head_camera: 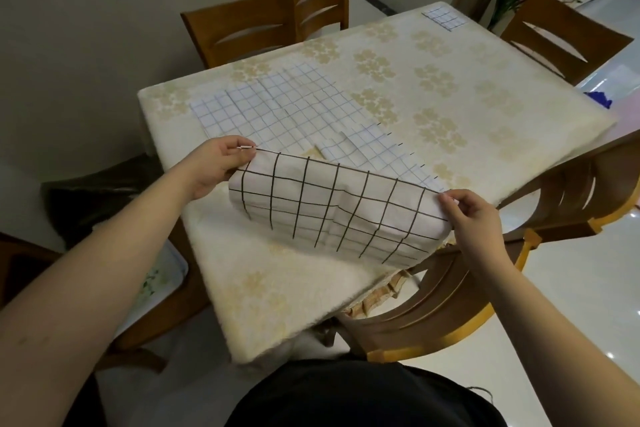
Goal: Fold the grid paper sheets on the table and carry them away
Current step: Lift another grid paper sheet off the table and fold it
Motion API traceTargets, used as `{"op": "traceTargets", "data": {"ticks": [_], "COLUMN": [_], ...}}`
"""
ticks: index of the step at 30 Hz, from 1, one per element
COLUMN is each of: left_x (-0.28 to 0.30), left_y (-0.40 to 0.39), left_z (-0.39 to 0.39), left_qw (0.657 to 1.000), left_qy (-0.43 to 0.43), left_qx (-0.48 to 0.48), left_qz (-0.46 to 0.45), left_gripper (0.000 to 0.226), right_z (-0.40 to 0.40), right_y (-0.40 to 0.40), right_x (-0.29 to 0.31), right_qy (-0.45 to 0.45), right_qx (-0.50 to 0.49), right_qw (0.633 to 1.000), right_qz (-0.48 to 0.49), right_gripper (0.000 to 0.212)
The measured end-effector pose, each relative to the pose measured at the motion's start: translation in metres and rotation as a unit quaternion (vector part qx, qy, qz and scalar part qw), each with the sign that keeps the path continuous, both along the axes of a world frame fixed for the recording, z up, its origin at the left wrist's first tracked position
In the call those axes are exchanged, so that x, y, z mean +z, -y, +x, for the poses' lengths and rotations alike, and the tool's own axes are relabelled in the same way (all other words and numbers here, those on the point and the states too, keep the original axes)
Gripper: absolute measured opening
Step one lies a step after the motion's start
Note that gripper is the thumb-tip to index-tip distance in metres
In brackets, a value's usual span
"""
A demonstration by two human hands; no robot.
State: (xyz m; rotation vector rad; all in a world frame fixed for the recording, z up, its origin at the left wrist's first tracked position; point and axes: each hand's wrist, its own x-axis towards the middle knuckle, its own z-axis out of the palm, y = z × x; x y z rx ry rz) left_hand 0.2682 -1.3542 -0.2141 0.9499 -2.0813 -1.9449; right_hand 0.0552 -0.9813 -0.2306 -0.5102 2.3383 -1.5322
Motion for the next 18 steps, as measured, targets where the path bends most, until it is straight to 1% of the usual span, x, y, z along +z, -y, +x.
{"op": "traceTargets", "data": {"ticks": [3,6,7,10,12,14,16,18], "left_x": [-0.017,-0.042,-0.053,-0.082,-0.095,-0.106,-0.113,-0.119], "left_y": [-0.003,-0.004,-0.003,0.000,-0.001,-0.003,-0.005,-0.009], "left_z": [-0.013,-0.024,-0.025,-0.024,-0.021,-0.019,-0.017,-0.015], "left_qw": [0.999,0.993,0.990,0.979,0.969,0.958,0.948,0.939], "left_qy": [0.031,0.084,0.104,0.157,0.171,0.165,0.163,0.173], "left_qx": [0.029,0.074,0.092,0.133,0.178,0.233,0.272,0.293], "left_qz": [0.027,0.030,0.027,0.011,0.010,0.012,0.020,0.056], "left_gripper": [0.006,0.005,0.005,0.004,0.003,0.016,0.029,0.039], "right_z": [-0.026,-0.052,-0.059,-0.065,-0.058,-0.048,-0.034,-0.017], "right_y": [0.007,0.021,0.028,0.049,0.061,0.071,0.080,0.086], "right_x": [-0.014,-0.039,-0.048,-0.068,-0.078,-0.089,-0.094,-0.100], "right_qy": [0.053,0.116,0.136,0.181,0.188,0.186,0.185,0.163], "right_qx": [-0.006,0.012,0.020,0.053,0.079,0.102,0.128,0.186], "right_qw": [0.999,0.993,0.990,0.981,0.977,0.974,0.971,0.963], "right_qz": [0.001,0.012,0.012,0.045,0.068,0.073,0.080,0.107], "right_gripper": [0.015,0.011,0.014,0.037,0.048,0.050,0.049,0.047]}}
